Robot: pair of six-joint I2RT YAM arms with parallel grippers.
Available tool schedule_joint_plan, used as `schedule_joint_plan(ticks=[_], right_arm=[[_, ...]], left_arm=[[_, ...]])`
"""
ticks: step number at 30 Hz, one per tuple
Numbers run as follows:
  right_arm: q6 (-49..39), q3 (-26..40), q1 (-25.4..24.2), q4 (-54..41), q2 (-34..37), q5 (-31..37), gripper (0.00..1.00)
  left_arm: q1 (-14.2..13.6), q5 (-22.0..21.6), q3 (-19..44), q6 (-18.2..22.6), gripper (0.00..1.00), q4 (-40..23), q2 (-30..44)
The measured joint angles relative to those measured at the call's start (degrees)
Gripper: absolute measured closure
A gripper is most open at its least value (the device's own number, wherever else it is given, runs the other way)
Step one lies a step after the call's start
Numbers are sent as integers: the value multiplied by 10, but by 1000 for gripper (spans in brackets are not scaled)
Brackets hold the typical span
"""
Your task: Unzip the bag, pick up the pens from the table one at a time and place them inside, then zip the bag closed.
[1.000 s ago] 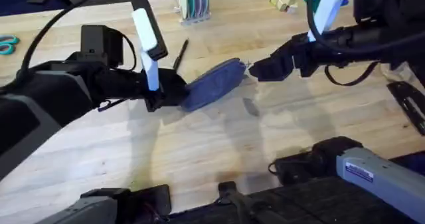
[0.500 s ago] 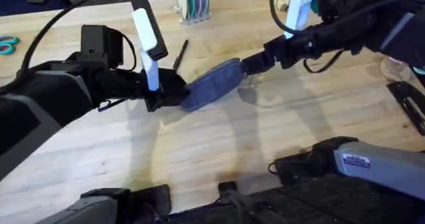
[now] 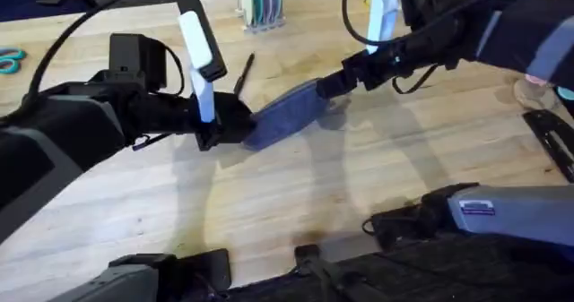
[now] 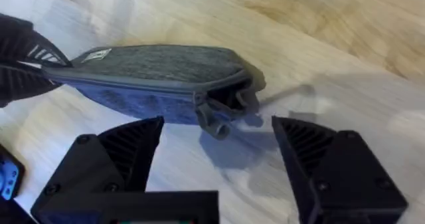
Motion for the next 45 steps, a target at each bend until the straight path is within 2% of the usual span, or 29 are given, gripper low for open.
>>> schedule_joint_plan(ticks=[9,11,20,23,24,25,38,45], right_arm=[[0,0,13,15,18,0,9],[0,0,13,18,18,0,62],[0,0,13,18,18,0,490],[-1,0,13,18,18,0,747],[-1,0,13,17,18,-1,889],[0,0,14,17,18,-2,947],[2,0,14,17,14,-2,973],[5,0,15,5,-41,-2,973]], left_arm=[[0,0,0,0,957,0,0],[0,0,0,0,957,0,0],[0,0,0,0,957,0,0],[0,0,0,0,957,0,0],[0,0,0,0,957,0,0],[0,1,0,0,957,0,0],[0,1,0,0,957,0,0],[0,2,0,0,957,-1,0]])
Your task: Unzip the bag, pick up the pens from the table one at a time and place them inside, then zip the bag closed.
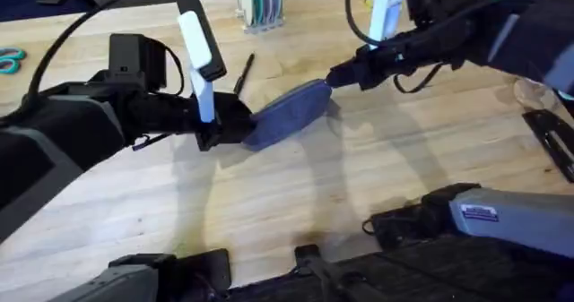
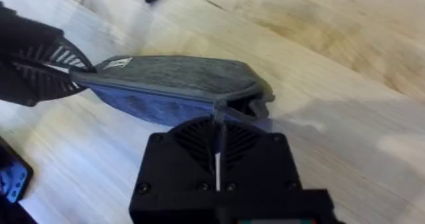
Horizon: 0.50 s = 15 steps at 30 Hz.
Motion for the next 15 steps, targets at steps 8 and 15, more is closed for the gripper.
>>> schedule_joint_plan(ticks=[8,15], right_arm=[[0,0,17,-9,-21,7,973],[0,0,89,8,-21,11,973]], left_arm=[[0,0,0,0,957,0,0],[0,0,0,0,957,0,0]])
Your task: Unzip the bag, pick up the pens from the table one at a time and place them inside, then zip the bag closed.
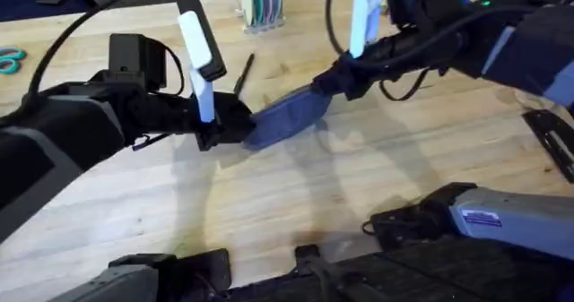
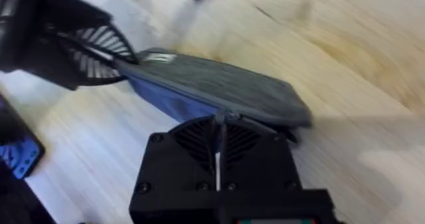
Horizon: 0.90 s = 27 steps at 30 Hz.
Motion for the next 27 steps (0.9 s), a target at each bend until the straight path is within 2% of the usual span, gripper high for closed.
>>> schedule_joint_plan(ticks=[15,20,25,26,27], right_arm=[[85,0,190,117,17,29,973],[108,0,228,151,38,32,973],[123,0,245,152,38,43,973],[127,0,246,151,38,44,933],[129,0,246,152,38,39,787]], left_arm=[[0,0,0,0,957,0,0],[0,0,0,0,957,0,0],[0,1,0,0,957,-2,0],[0,1,0,0,957,-2,0],[0,0,0,0,957,-1,0]])
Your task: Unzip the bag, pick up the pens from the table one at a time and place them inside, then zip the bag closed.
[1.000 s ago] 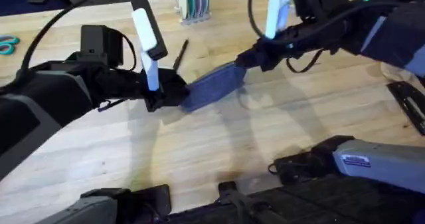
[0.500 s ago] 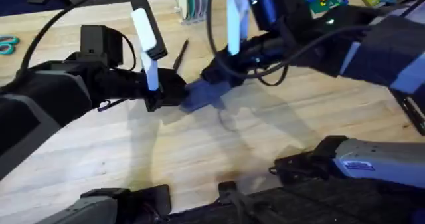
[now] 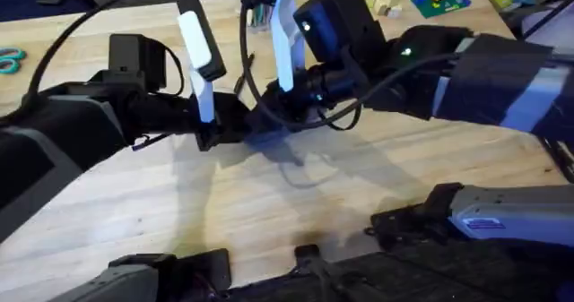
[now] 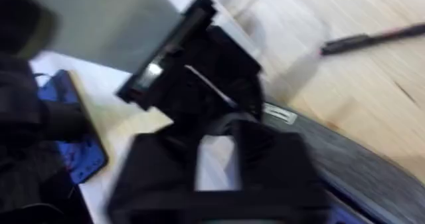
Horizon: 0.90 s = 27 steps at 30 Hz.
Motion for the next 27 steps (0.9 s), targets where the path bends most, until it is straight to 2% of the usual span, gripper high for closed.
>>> schedule_joint_plan(ticks=[5,6,12,13,14,15,21,27], right_arm=[[4,4,2,-28,-14,-16,91],[3,8,-2,-49,-21,-13,25],[-43,57,-22,-167,-62,40,4],[-110,137,-33,-250,-67,76,4],[-133,178,-54,-260,-63,81,5],[-163,189,-74,-267,-63,87,5],[-247,189,-75,-292,-63,89,5],[-423,189,-75,-288,-63,140,4]], left_arm=[[0,0,0,0,957,1,0],[0,0,0,0,957,1,0],[0,0,0,0,957,1,0],[0,1,0,2,307,2,0],[0,1,0,0,9,2,0],[0,0,0,0,9,1,0],[9,-2,0,0,9,-21,-5],[38,-4,0,0,9,-31,-72]])
